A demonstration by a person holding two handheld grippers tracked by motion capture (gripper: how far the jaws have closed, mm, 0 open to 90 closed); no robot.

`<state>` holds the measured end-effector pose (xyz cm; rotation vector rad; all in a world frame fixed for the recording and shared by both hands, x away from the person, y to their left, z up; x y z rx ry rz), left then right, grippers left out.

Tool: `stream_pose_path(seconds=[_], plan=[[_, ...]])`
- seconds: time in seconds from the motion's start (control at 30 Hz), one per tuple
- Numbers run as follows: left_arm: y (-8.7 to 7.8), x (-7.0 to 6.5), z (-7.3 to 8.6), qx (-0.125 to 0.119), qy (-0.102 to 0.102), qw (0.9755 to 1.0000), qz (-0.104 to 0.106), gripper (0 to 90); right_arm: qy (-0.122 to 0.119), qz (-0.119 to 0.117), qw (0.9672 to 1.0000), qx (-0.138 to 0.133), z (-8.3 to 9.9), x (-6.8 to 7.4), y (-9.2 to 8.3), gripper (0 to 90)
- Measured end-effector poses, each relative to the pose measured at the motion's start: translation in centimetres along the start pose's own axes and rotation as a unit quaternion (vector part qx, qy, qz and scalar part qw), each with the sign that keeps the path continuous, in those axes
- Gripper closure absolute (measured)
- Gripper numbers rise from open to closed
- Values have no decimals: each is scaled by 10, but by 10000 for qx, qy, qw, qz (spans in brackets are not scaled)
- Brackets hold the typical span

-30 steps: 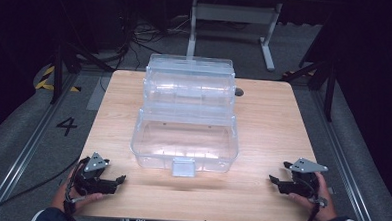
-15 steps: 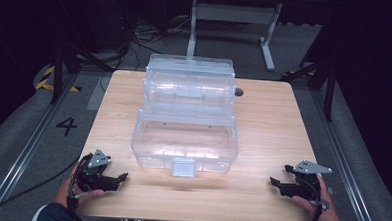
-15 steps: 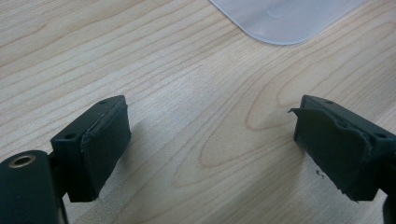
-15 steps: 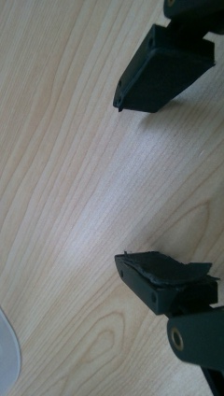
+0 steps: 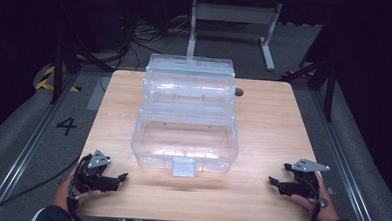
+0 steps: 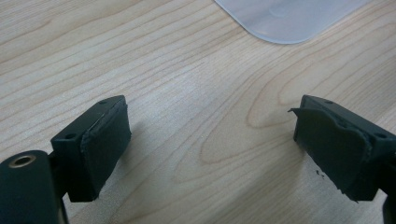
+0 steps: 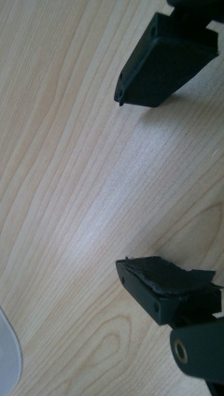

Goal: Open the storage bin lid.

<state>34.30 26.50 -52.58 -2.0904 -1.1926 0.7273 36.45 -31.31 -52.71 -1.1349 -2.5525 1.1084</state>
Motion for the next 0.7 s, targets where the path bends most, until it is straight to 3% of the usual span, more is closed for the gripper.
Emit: stream_pose_path(seconds=[0.7], plan=[[1,0,-1,-7,-25,10000,-8,99,12,-13,10000,-11,0,0,0,160]])
Point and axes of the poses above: each handheld gripper's, and its own axes: y roughly forward along the jaws, z roughly out of its underside, x roughly to its left, the point moved 6 cm from there along y, roughly forward along the jaws, and after that the axes turned 13 degrees about -y, right-handed, at the moved point
